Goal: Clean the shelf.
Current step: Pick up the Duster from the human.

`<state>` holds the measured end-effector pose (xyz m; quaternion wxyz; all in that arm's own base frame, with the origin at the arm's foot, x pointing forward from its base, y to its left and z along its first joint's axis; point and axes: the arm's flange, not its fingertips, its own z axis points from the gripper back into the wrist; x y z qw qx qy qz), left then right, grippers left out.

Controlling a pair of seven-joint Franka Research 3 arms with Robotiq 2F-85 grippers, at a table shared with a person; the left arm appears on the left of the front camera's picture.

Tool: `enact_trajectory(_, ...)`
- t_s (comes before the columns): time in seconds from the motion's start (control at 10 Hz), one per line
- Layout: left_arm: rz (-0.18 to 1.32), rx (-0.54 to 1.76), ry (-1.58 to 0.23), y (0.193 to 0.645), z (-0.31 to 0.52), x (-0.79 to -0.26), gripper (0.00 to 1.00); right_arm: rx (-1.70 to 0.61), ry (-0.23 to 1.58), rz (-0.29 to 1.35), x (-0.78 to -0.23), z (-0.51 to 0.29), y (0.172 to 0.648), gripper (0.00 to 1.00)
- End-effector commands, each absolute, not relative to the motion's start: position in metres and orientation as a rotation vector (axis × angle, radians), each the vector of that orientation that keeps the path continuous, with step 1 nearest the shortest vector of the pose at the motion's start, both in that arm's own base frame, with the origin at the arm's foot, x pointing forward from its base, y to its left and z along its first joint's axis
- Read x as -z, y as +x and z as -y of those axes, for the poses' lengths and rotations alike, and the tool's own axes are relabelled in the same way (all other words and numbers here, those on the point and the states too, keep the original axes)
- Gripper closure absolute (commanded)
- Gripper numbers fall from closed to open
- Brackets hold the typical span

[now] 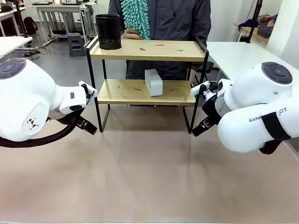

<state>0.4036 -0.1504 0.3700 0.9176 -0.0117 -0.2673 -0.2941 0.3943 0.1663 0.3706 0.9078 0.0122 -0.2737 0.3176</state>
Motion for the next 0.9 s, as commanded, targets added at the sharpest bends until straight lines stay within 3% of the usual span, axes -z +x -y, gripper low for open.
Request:
enact_trajectory(0.0,0.55,0.605,-0.024,0.4036,0.1504,-0.3701,0.0,-0.656,0.025,0.565,-0.3707,-0.1663,0.3943,0.0)
enact_trajectory(0.8,0.55,0.605,-0.024,0.4036,0.1504,-0.3701,0.0,-0.656,0.025,0.565,-0.3707,-0.1663,0.3943,0.0)
